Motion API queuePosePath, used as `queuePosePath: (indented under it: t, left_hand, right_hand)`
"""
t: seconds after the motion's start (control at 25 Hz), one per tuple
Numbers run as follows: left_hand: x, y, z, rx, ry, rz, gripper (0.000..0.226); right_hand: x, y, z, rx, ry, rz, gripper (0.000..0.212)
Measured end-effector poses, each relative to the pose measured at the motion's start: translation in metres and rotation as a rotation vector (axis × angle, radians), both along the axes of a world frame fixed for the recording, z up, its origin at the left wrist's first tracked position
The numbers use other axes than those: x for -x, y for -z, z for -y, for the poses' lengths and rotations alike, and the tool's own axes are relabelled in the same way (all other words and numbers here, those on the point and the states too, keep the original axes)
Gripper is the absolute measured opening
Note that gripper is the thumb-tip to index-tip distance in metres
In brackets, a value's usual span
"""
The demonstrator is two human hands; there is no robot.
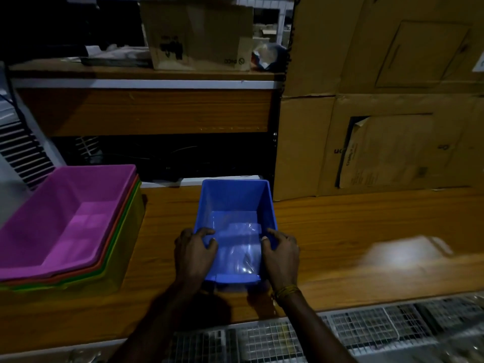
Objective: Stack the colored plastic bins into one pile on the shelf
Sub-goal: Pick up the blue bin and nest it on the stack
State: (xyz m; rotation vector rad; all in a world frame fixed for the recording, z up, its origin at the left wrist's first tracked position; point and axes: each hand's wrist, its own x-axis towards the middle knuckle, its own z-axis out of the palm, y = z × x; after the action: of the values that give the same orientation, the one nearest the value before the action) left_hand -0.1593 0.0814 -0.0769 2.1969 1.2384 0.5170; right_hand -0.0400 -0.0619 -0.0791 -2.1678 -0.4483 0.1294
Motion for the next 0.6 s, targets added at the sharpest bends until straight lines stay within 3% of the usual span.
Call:
queuePosePath:
  t: [0.4, 0.6]
  left_hand:
    - [0.095, -0.002, -0.035, -0.012, 0.165, -0.005, 0.030]
    - [0.118, -0.009, -0.047, 0.084, 0.191, 0.135, 0.018]
  right_hand:
    - [0.107, 0.001, -0.035, 0.017, 0.173, 0.044, 0.027]
    - [0.143, -0.005, -0.042, -0.017, 0.240, 0.039, 0.027]
